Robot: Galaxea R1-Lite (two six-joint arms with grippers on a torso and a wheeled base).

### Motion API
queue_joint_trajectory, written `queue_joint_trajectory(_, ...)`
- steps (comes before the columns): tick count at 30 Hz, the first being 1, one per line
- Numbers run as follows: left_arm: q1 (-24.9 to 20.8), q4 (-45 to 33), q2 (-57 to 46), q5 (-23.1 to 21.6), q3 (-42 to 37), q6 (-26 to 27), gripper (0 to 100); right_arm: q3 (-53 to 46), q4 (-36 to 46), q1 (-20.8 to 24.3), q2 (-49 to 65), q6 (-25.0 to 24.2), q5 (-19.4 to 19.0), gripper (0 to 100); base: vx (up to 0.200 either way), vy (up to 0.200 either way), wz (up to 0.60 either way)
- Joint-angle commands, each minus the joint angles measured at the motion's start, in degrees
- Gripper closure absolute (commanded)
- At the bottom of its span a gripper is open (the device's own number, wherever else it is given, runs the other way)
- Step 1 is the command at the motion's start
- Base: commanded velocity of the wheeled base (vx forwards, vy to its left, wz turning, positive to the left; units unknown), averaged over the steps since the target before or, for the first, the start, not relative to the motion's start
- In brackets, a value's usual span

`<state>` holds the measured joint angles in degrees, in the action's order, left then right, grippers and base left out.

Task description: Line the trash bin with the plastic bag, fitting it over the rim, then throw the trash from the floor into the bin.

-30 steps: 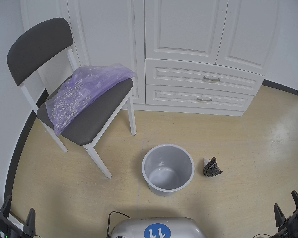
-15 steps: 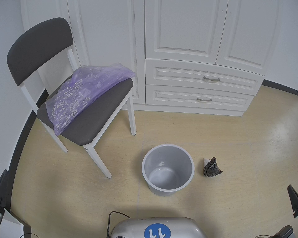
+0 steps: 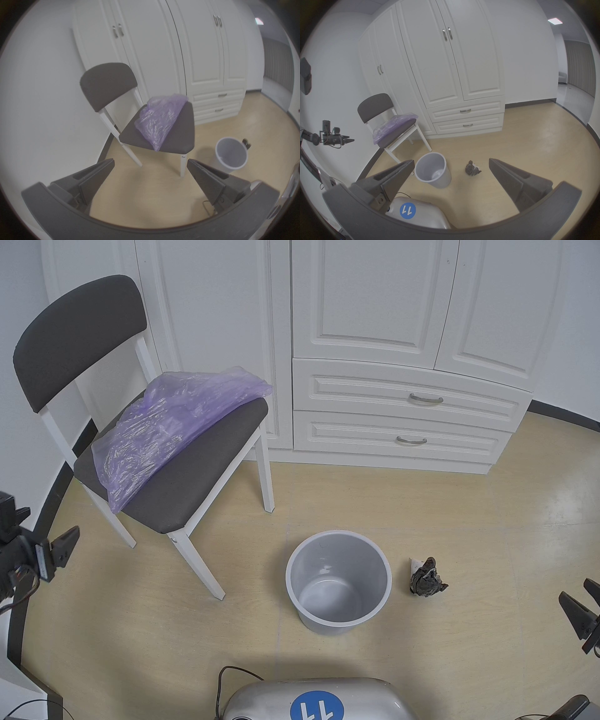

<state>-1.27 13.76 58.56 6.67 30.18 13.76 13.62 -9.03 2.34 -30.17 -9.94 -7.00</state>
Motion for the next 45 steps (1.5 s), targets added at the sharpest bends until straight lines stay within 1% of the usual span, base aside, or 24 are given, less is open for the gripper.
queue_joint_trajectory(1,-3.74,3.55,19.31,4.58,7.7,6.28,0,-2.72,-0.9,0.12,-1.12,-1.23,-0.12,0,0.0,0.0,0.0)
queue_joint_trajectory(2,-3.74,3.55,19.31,4.58,7.7,6.28,0,-2.72,-0.9,0.12,-1.12,-1.23,-0.12,0,0.0,0.0,0.0)
queue_joint_trajectory(4,-6.29,3.64,25.11,7.75,11.48,6.36,0,-3.16,-1.07,0.12,-0.77,-1.84,-0.12,0,0.0,0.0,0.0)
queue_joint_trajectory(7,-8.58,5.05,29.94,9.94,15.34,6.36,0,-3.25,-1.07,0.12,-0.5,-3.16,-0.12,0,0.0,0.0,0.0)
queue_joint_trajectory(8,-8.75,5.31,30.47,10.12,15.78,6.36,0,-3.25,-1.07,0.12,-0.5,-3.34,-0.12,0,0.0,0.0,0.0)
queue_joint_trajectory(12,-10.95,10.93,36.62,10.47,20.18,6.45,0,-3.51,-0.99,0.12,-0.5,-3.69,-0.12,0,0.0,0.0,0.0)
queue_joint_trajectory(16,-11.83,15.68,40.93,10.65,22.55,6.63,0,-4.39,-1.07,0.3,-0.41,-3.86,-0.3,0,0.0,0.0,0.0)
queue_joint_trajectory(19,-12.0,16.73,42.95,10.73,23.69,6.98,0,-4.74,-1.07,0.3,-0.41,-3.86,-0.39,0,0.0,0.0,0.0)
queue_joint_trajectory(22,-12.09,19.11,46.64,12.4,26.77,8.91,0,-5.0,-1.07,0.3,-0.5,-3.86,-0.47,0,0.0,0.0,0.0)
queue_joint_trajectory(28,-12.0,25.17,52.97,13.37,32.83,11.46,0,-4.92,-1.16,0.3,-0.41,-3.95,-0.47,0,0.0,0.0,0.0)
queue_joint_trajectory(31,-12.0,26.31,55.17,14.69,35.03,12.69,0,-4.74,-1.43,0.3,-0.41,-4.3,-0.47,0,0.0,0.0,0.0)
queue_joint_trajectory(39,-12.0,27.63,59.83,15.39,40.83,15.94,0,-4.21,-10.21,0.3,-1.29,-13.36,-0.47,0,0.0,0.0,0.0)
queue_joint_trajectory(41,-12.0,28.16,60.09,16.45,41.53,16.73,0,-4.04,-11.18,0.3,-1.56,-14.76,-0.47,0,0.0,0.0,0.0)
queue_joint_trajectory(42,-12.0,28.78,60.44,18.2,42.33,17.53,0,-3.77,-12.06,0.47,-1.64,-16.17,-0.47,0,0.0,0.0,0.0)
queue_joint_trajectory(45,-12.0,30.27,60.88,20.4,43.64,19.99,0,-3.25,-12.59,0.91,-1.82,-17.13,-0.47,0,0.0,0.0,0.0)
